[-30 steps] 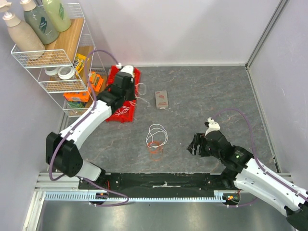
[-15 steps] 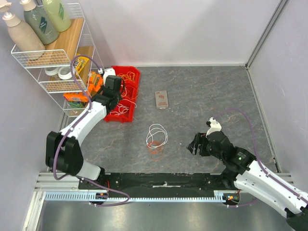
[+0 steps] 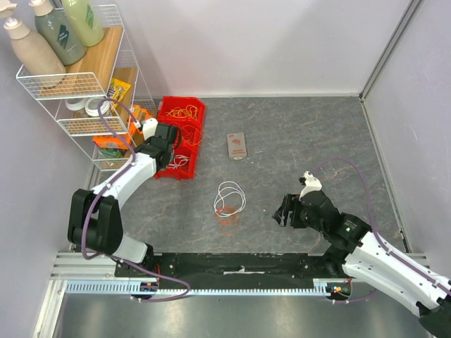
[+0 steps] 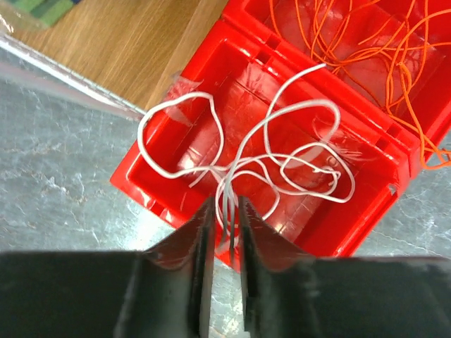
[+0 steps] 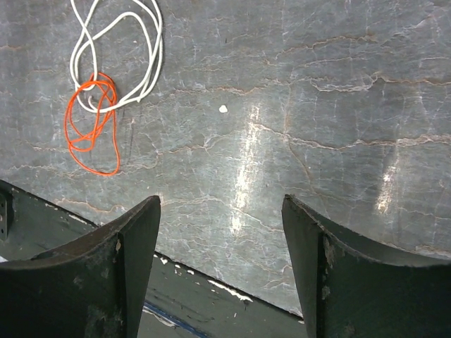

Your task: Untangle the cables

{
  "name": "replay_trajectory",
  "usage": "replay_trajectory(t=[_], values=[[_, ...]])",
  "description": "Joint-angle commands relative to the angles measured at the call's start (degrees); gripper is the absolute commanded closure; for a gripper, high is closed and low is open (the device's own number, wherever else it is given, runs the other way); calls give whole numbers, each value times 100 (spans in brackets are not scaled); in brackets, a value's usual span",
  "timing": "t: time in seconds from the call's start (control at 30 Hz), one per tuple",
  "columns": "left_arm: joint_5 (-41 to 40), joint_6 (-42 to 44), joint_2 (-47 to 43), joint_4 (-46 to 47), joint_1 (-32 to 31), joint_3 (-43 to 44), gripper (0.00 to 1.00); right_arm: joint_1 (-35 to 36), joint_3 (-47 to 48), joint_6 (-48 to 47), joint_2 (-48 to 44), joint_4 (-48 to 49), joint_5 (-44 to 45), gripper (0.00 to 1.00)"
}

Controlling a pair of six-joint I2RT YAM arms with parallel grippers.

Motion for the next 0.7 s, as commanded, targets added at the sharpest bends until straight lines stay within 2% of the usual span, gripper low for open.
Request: replay_trajectory(t=[0.0, 0.13, 0.23, 0.3, 0.4, 0.47, 0.53, 0.67], values=[[-197, -600, -653, -13, -12, -204, 64, -22, 213, -162, 319, 397, -123, 23], [84, -557, -1181, 65, -12, -424, 43, -22, 231, -233, 618, 635, -272, 23], [566, -372, -1549, 13, -12, -450, 39, -22, 187, -303, 890, 915, -404, 23], [1512, 13, -1822, 205, -12, -573, 39, -22, 135, -382, 1153, 1231, -535, 23], [3619, 498, -2122, 1073, -47, -1099, 39, -13, 152, -461, 1706, 1670, -859, 23], [4720, 560, -2096, 1549, -178, -1477, 40, -22, 196, -479, 2058, 2048, -1080, 23], [5068, 604, -1991, 1726, -651, -1715, 41, -22, 231, -496, 2374, 2400, -1247, 25], [4673, 604, -1377, 2034, -2013, -2006, 41, -22, 468, -531, 3191, 2937, -1484, 30]])
